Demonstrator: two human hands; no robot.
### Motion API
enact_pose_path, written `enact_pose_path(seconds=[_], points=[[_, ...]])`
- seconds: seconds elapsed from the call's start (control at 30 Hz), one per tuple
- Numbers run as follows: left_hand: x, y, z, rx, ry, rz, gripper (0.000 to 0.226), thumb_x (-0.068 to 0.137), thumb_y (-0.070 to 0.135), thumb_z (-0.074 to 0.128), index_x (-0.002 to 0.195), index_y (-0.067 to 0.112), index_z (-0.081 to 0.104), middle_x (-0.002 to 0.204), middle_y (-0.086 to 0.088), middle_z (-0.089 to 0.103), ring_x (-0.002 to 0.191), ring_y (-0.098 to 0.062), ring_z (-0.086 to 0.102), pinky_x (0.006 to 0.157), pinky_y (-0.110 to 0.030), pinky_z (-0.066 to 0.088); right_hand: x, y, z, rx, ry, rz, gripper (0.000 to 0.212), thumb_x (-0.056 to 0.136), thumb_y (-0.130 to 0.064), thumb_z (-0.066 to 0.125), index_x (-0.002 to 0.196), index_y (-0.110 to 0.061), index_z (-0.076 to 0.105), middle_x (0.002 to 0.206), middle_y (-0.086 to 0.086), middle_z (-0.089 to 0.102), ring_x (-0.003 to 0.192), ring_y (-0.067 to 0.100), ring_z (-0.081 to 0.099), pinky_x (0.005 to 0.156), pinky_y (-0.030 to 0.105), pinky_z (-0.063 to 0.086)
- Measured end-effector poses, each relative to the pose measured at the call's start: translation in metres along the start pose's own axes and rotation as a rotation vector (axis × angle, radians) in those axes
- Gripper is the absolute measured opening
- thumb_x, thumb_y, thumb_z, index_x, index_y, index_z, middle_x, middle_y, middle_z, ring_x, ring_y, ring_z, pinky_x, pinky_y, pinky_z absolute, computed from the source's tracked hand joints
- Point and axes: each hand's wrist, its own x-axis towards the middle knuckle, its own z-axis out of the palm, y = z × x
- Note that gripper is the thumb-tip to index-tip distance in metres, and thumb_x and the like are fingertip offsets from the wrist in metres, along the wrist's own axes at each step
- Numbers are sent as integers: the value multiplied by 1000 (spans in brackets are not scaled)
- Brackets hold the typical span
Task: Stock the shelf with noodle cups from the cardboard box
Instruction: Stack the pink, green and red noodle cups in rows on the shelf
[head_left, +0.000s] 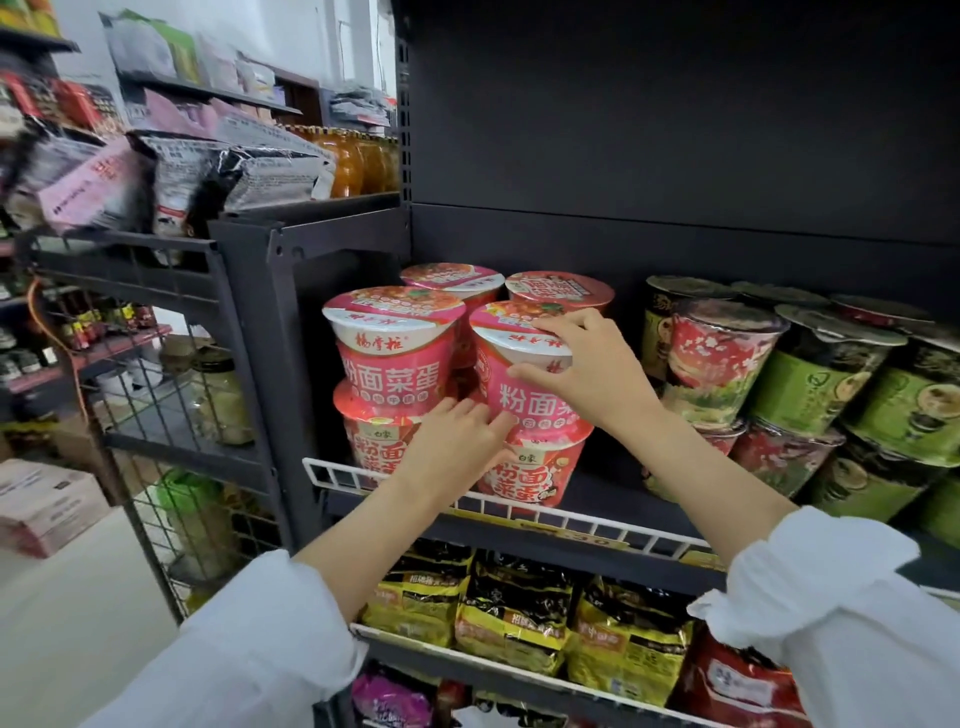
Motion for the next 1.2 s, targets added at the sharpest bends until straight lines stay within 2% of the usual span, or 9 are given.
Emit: enact_pose_path(seconds=[0.2, 0.4, 0.53, 0.63, 0.77, 0.87, 0.97, 1.1, 1.2], points=[[-5, -4, 6, -27, 26, 210, 39, 56, 15, 88, 90, 17, 70, 84, 0, 69, 72, -18, 67, 67, -29, 53, -9, 2, 1, 211, 21, 3, 53, 78, -29, 71, 125, -21, 48, 133, 4, 29, 129, 21, 23, 101, 24, 27], [0, 13, 1, -74, 53, 26, 28, 61, 22, 87, 82, 15, 71, 76, 0, 68, 63, -19, 65, 55, -29, 48, -29, 12, 8, 214, 115, 37, 62, 82, -35, 70, 134, -18, 41, 145, 6, 23, 139, 22, 15, 104, 25, 22], [-1, 27, -9, -90, -46, -155, 18, 82, 26, 70, 98, 17, 67, 96, 1, 67, 89, -20, 66, 76, -33, 47, -32, 17, -10, 185, -41, -16, 63, 85, -29, 67, 140, -24, 36, 152, 3, 18, 144, 20, 10, 114, 34, 23], [3, 43, -20, -193, -36, -241, 21, 93, 27, 52, 107, 15, 63, 105, 0, 65, 100, -21, 61, 86, -34, 44, -43, 34, -33, 188, -57, -78, 55, 89, -22, 63, 138, -23, 40, 148, 1, 29, 140, 15, 24, 111, 23, 24], [25, 83, -44, -367, 20, -126, 14, 85, 17, 63, 97, 10, 66, 85, -7, 65, 79, -29, 64, 61, -32, 47, -56, 65, -73, 139, 48, -113, 30, 89, -11, 59, 118, -13, 61, 121, 5, 55, 118, 19, 49, 95, 16, 29], [51, 113, -46, -539, -11, -237, 24, 92, 23, 54, 115, 16, 59, 108, -2, 60, 98, -20, 58, 77, -32, 47, -57, 88, -98, 98, 148, -65, 26, 88, -9, 57, 114, -12, 64, 115, 6, 55, 113, 21, 50, 93, 18, 31], [82, 134, -31, -773, -143, -355, 41, 90, 23, 59, 128, 13, 49, 123, -4, 52, 113, -18, 54, 90, -26, 44, -57, 106, -112, -18, 170, -13, 38, 90, -11, 54, 128, -13, 53, 128, 5, 46, 123, 21, 39, 95, 17, 29], [121, 148, -3, -873, -296, -455, 86, 78, 34, 74, 144, 9, 26, 143, -13, 34, 133, -28, 35, 108, -35, 33, -51, 124, -115, -219, 16, 14, 60, 91, -22, 57, 145, -16, 31, 149, 6, 29, 142, 21, 19, 110, 34, 31], [143, 155, 14, -907, -392, -517, 116, 67, 43, 81, 150, 10, 7, 150, -15, 20, 138, -32, 24, 113, -42, 28, -39, 131, -115, -262, -86, 32, 62, 93, -28, 55, 147, -17, 27, 147, 6, 34, 140, 23, 26, 111, 35, 30]])
